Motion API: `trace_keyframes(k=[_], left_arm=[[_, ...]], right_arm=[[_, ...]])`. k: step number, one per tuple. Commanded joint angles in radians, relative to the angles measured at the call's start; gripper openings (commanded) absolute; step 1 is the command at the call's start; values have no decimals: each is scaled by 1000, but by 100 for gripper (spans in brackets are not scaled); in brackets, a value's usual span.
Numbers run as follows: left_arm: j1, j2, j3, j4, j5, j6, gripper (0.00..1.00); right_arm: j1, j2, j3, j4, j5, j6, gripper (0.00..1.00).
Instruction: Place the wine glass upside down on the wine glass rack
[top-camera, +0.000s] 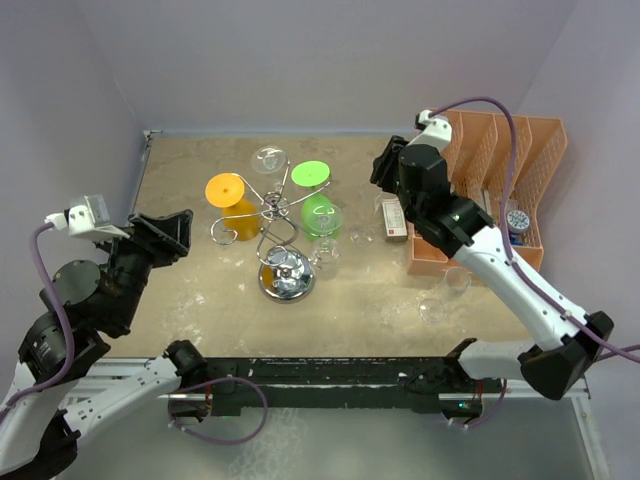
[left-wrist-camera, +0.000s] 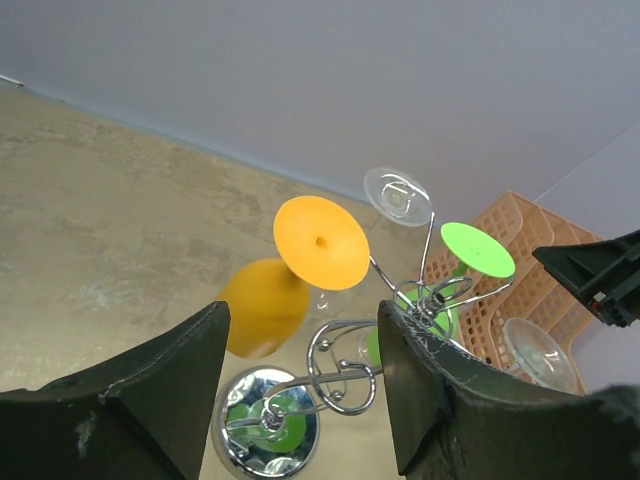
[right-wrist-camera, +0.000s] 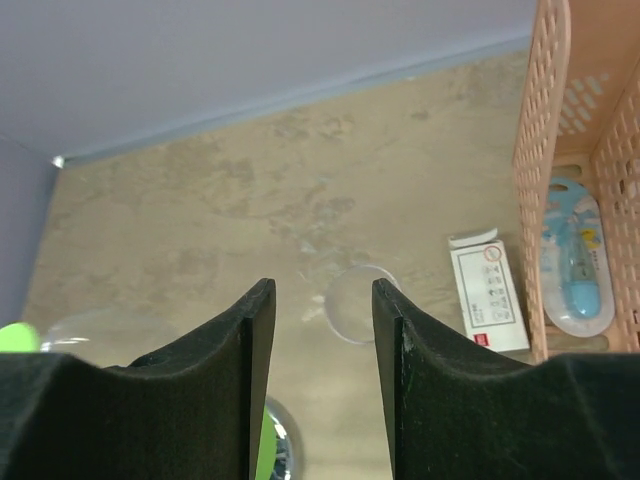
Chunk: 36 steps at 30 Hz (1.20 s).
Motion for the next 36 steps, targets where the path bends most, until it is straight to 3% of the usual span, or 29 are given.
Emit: trace_keyframes(k=[1, 12, 28, 36], left_arm=[[1, -4, -14, -49, -27, -7, 59], [1, -59, -57, -78, -17, -53, 59], [1, -53, -47, -57, 11, -78, 58], [1, -35, -25, 9, 126, -100, 58]], right_arm=[[-28, 68, 33, -2, -110, -81, 45], [-45, 242, 50, 4, -153, -141, 34], [-56, 324, 56, -21, -218, -216, 30], [-57, 311, 62, -29, -203, -229, 11]])
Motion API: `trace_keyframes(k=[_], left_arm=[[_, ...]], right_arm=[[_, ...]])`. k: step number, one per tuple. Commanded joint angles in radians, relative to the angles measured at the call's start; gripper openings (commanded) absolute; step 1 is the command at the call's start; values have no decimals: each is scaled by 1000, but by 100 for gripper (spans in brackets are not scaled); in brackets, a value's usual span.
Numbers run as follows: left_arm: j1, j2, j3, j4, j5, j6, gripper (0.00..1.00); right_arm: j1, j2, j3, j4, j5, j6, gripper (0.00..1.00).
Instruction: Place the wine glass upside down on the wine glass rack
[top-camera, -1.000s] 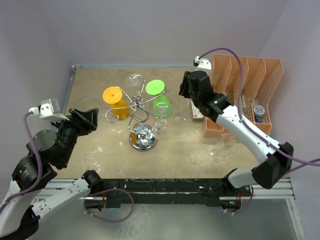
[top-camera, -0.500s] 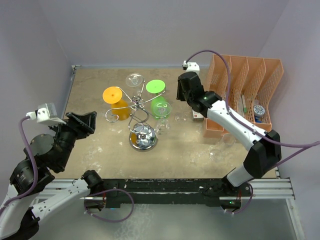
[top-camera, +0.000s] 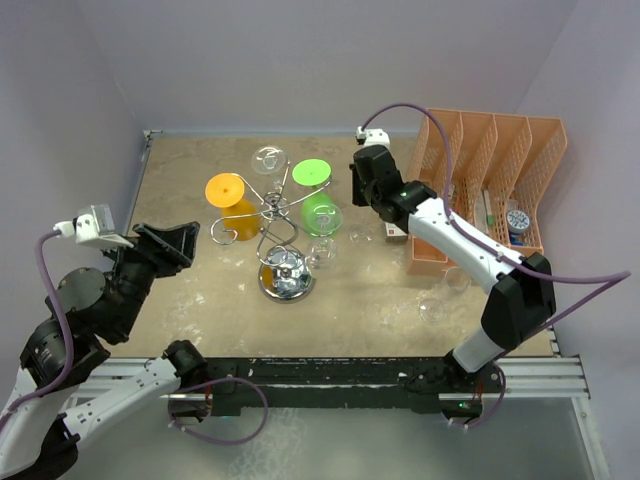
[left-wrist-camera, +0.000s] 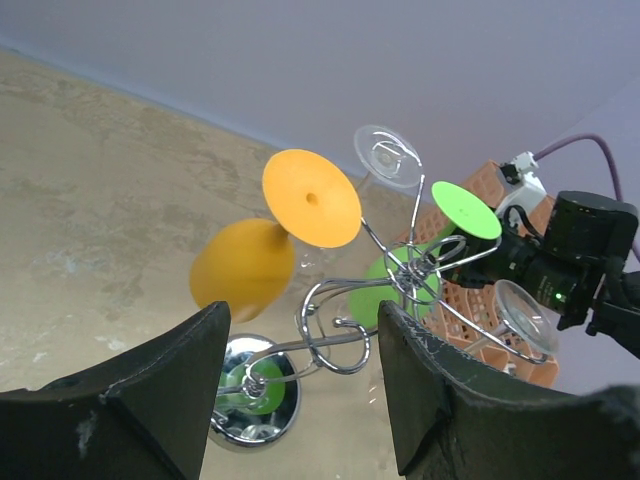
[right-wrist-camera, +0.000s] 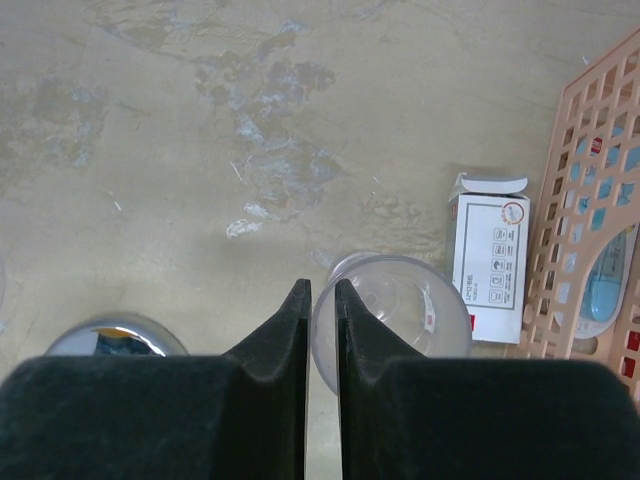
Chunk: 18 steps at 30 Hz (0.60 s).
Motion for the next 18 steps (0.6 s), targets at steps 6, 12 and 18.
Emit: trace_keyframes(k=[6, 12, 18], left_arm=[[2, 25, 44, 95, 115, -30, 58], [1, 53, 68, 160, 205, -24, 58], [2, 112, 96, 253, 309, -18, 58]], right_arm=[[-3, -60, 14, 6, 14, -13, 5], [-4, -164, -13, 43, 15, 25, 4], [-3, -340, -76, 99, 64, 89, 4]])
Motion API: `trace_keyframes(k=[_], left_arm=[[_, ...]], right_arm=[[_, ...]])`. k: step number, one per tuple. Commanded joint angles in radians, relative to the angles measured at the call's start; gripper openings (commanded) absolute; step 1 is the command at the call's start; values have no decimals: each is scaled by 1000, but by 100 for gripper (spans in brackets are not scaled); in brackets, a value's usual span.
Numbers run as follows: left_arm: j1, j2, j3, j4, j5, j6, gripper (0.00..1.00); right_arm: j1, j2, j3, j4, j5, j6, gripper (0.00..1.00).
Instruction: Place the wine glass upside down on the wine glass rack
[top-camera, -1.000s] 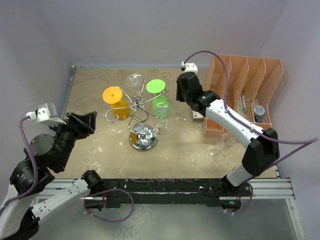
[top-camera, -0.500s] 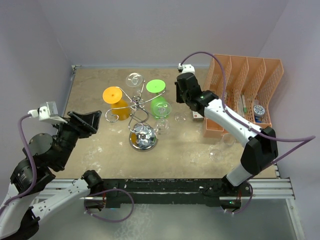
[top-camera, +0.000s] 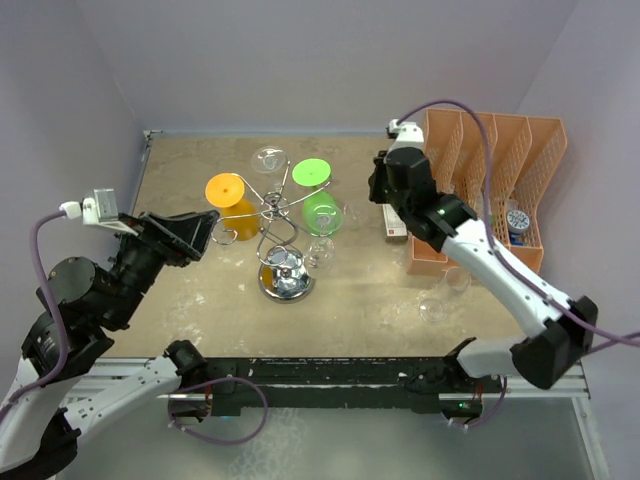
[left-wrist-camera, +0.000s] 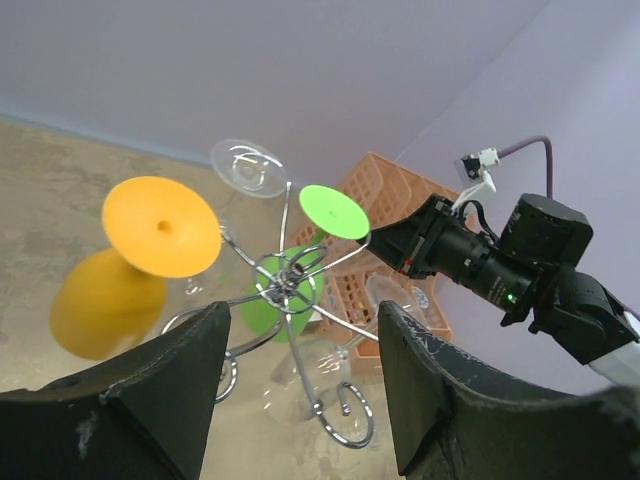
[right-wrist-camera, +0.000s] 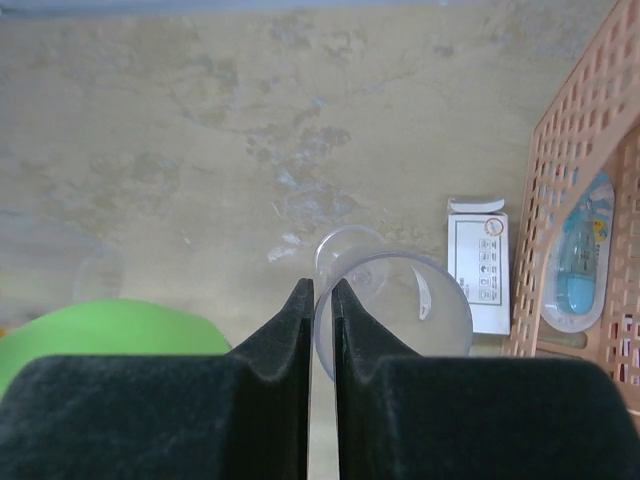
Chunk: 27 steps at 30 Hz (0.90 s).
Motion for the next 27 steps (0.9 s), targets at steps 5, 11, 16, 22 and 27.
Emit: trace_keyframes(k=[5, 11, 16, 22, 27], left_arm=[[1, 109, 47, 248, 168, -18, 58], [2, 220, 43, 478, 223, -85, 56], [2, 371, 109, 610, 237, -174, 54], [0, 548, 140, 821, 207, -369, 53], [-12, 650, 152, 910, 97, -489, 45]], right_arm=[[-4, -304, -93, 180, 121, 107, 4], [-3, -439, -145, 315, 137, 118, 1], [-4, -490, -133, 399, 82, 156, 0], [-3, -527, -105, 496, -4, 211, 2], [-3, -544, -115, 601, -44, 255, 5]])
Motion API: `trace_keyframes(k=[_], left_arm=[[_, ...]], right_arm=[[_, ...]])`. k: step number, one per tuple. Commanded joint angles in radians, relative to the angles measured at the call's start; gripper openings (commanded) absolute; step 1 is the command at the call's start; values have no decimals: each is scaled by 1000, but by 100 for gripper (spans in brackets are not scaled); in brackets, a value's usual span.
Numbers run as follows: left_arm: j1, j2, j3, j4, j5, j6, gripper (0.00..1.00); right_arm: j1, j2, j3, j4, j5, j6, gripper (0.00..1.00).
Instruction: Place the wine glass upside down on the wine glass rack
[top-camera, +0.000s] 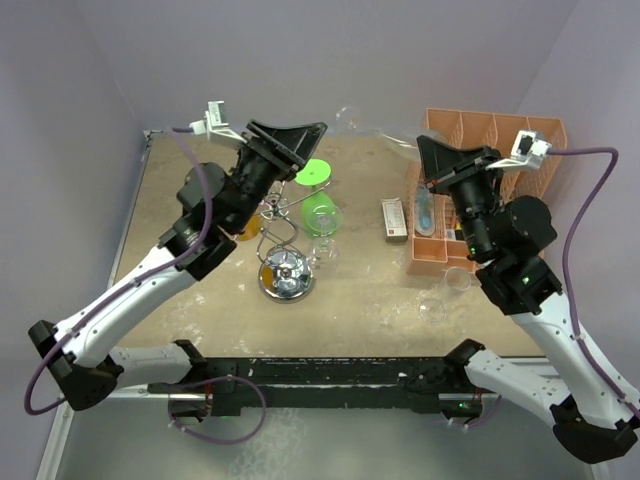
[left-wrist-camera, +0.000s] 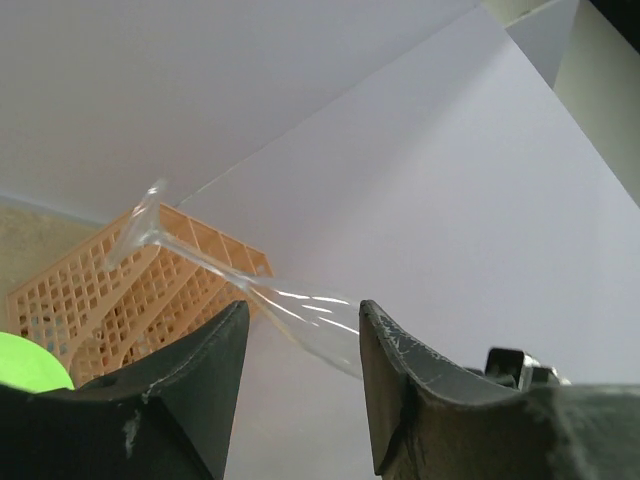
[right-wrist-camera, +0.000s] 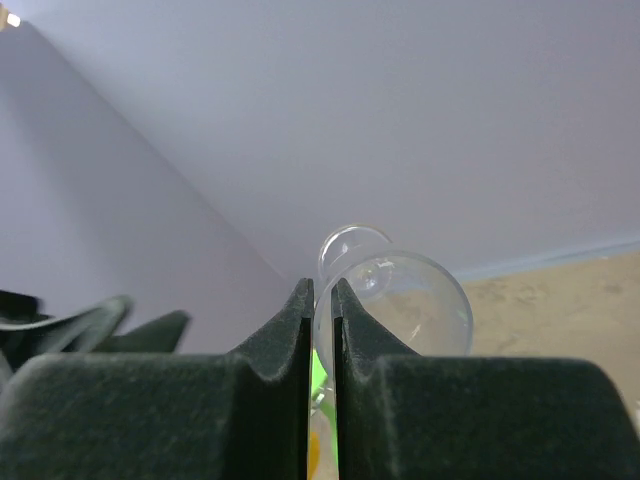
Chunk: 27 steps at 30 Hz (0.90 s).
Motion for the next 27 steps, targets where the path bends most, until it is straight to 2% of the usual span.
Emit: trace_keyframes(k=[1, 3, 5, 8, 10, 16, 27], left_arm=[[-24, 40, 29, 176, -146, -142, 44], [-41, 48, 0, 237, -242, -150, 44], [-47, 70, -11, 289, -280, -173, 44], [-53, 117, 5, 368, -260, -190, 46], [-59, 149, 44, 361, -246, -198, 50], [-69, 189, 66, 382, -215, -238, 51], [-75, 203, 51, 461, -172, -239, 51]], right_arm=[[-3, -27, 34, 200, -62, 63, 5], [-4, -24, 37, 224, -73, 84, 5], [-3, -26, 35, 263, -94, 112, 5], [-3, -26, 25, 312, -126, 158, 5], [-4, -25, 16, 340, -145, 188, 5], [-3, -30, -17, 418, -208, 242, 5], [-3, -32, -28, 435, -257, 280, 5]])
